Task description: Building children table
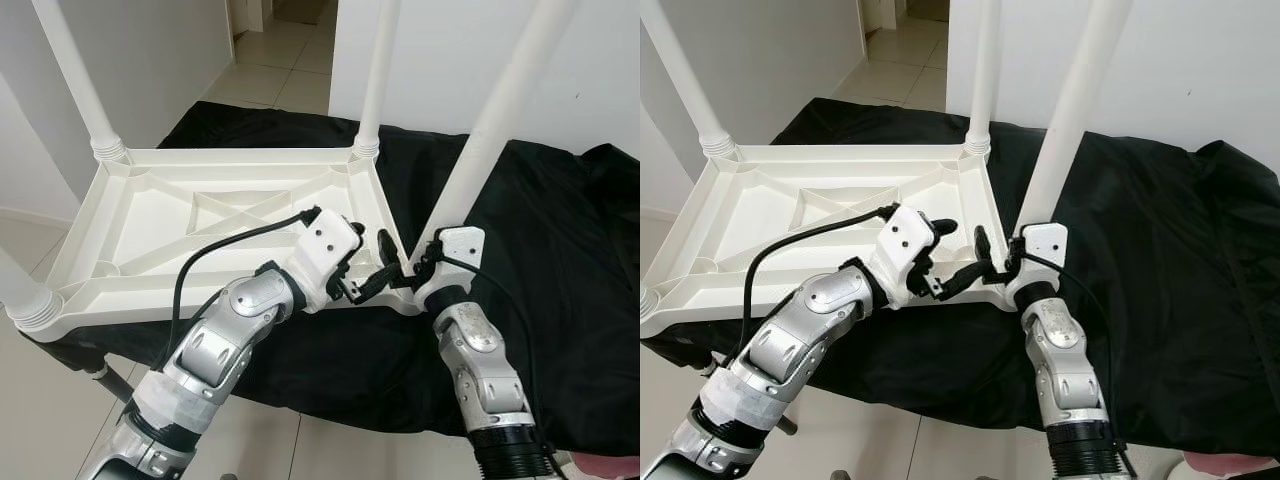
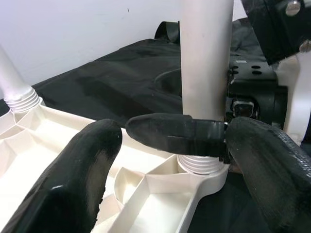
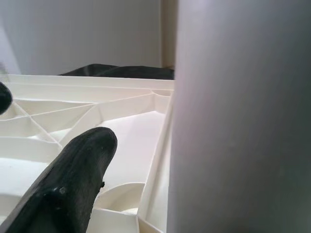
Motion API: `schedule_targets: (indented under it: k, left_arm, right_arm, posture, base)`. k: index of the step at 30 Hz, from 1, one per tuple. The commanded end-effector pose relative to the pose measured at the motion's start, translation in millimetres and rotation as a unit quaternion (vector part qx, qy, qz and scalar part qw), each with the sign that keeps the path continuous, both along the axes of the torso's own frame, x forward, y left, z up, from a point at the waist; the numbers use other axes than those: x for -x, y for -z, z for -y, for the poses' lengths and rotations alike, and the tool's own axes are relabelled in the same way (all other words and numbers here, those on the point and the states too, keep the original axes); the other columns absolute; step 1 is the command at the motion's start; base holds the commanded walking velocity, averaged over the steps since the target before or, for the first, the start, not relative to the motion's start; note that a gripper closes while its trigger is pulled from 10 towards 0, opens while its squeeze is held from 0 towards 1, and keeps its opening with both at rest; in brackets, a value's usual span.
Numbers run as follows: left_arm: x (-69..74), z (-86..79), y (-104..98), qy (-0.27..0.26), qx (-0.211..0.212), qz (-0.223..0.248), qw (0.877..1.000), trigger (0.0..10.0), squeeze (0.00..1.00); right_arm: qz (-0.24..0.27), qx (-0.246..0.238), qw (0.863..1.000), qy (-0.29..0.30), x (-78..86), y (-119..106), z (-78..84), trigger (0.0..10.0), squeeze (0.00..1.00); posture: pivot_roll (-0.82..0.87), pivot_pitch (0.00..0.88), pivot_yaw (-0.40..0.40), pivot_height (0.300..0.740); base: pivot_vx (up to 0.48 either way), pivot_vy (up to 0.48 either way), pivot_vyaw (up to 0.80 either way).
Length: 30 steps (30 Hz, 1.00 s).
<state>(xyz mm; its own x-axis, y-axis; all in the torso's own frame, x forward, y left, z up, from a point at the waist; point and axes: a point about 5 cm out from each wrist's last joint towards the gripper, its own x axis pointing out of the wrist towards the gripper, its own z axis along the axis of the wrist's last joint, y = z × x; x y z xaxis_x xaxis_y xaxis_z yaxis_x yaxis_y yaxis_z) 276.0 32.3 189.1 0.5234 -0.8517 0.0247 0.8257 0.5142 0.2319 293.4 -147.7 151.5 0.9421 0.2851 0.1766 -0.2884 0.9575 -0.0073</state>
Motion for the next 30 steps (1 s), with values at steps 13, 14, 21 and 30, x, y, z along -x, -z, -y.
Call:
schedule_targets:
  k: [13, 14, 21, 30]
  left_arm:
    - [11.1, 3.4, 27, 0.064, -0.072, -0.028, 0.995, 10.0, 0.00]
    - [11.8, 3.1, 29, 0.069, -0.077, -0.033, 0.994, 10.0, 0.00]
    - [11.4, 3.2, 29, 0.070, -0.079, -0.033, 0.994, 10.0, 0.00]
    - [10.4, 3.5, 27, 0.066, -0.076, -0.032, 0.994, 10.0, 0.00]
  right_arm:
    - [-0.012, 0.040, 0.994, -0.102, -5.6, 9, 29.0, 10.0, 0.00]
    - [-0.012, 0.043, 0.993, -0.113, -6.9, 9, 33.3, 10.0, 0.00]
    - [-0.013, 0.049, 0.991, -0.122, -11.5, 10, 42.1, 10.0, 0.00]
    - [-0.028, 0.068, 0.988, -0.136, -15.1, 17, 55.7, 0.0, 0.00]
  posture:
    - [-0.04, 0.000, -0.016, 0.740]
    - [-0.04, 0.000, -0.015, 0.740]
    - [-0.04, 0.000, -0.012, 0.740]
    - [-0.04, 0.000, -0.016, 0.740]
  base:
    - [0.000, 0.000, 0.00]
    - [0.000, 0.000, 0.00]
    - [0.000, 0.000, 0.00]
    - [0.000, 0.000, 0.00]
